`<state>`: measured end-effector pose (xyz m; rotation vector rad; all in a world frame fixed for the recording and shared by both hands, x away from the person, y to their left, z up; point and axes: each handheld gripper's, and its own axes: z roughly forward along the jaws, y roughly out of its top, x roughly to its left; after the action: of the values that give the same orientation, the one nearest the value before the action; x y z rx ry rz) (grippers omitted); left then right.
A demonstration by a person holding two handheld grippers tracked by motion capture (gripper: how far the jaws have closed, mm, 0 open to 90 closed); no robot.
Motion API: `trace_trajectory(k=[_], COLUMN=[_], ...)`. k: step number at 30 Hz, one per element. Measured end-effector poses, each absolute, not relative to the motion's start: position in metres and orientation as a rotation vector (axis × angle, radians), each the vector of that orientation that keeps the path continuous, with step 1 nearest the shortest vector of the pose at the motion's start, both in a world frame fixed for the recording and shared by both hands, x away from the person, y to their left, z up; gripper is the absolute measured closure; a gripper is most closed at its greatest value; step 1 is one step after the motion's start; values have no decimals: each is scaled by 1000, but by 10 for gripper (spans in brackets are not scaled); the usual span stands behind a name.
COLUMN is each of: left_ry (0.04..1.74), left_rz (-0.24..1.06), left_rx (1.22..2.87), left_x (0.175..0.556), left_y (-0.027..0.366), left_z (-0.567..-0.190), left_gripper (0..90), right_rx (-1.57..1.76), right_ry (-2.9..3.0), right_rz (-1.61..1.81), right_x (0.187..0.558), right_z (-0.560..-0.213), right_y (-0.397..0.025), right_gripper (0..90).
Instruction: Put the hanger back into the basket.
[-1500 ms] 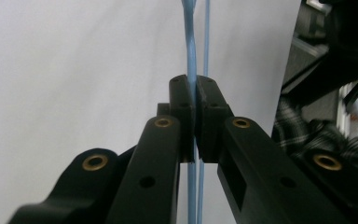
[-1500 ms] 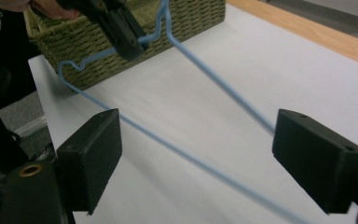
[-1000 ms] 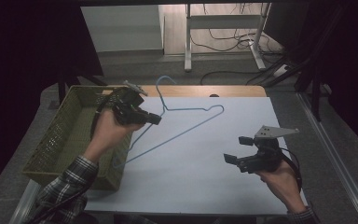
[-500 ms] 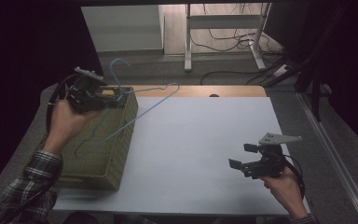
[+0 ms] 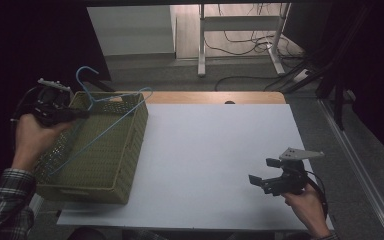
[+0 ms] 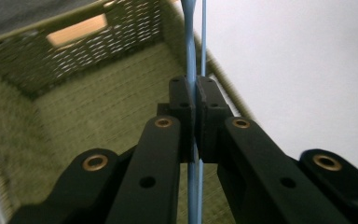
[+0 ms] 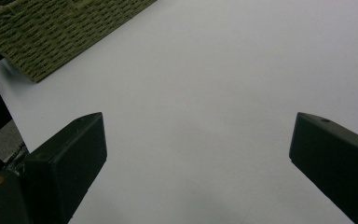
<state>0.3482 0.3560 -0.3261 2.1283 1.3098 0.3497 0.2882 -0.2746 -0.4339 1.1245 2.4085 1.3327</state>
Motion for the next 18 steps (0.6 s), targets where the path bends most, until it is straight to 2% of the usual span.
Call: trace_trajectory(k=[8,18], left_ry=[1376,1382], left_rz=[379,348], left_rx=[2100,2103], left_x=[345,355], left_y=[389,392], left_z=[-348,-388], left_gripper=[877,876], right_rx=[1133,1139], right_ry=[2422,2431], right_rz=[1315,1297], right_x=[290,291], right_z=[-439,-443], right_y=[-273,-273], right_gripper=[37,37])
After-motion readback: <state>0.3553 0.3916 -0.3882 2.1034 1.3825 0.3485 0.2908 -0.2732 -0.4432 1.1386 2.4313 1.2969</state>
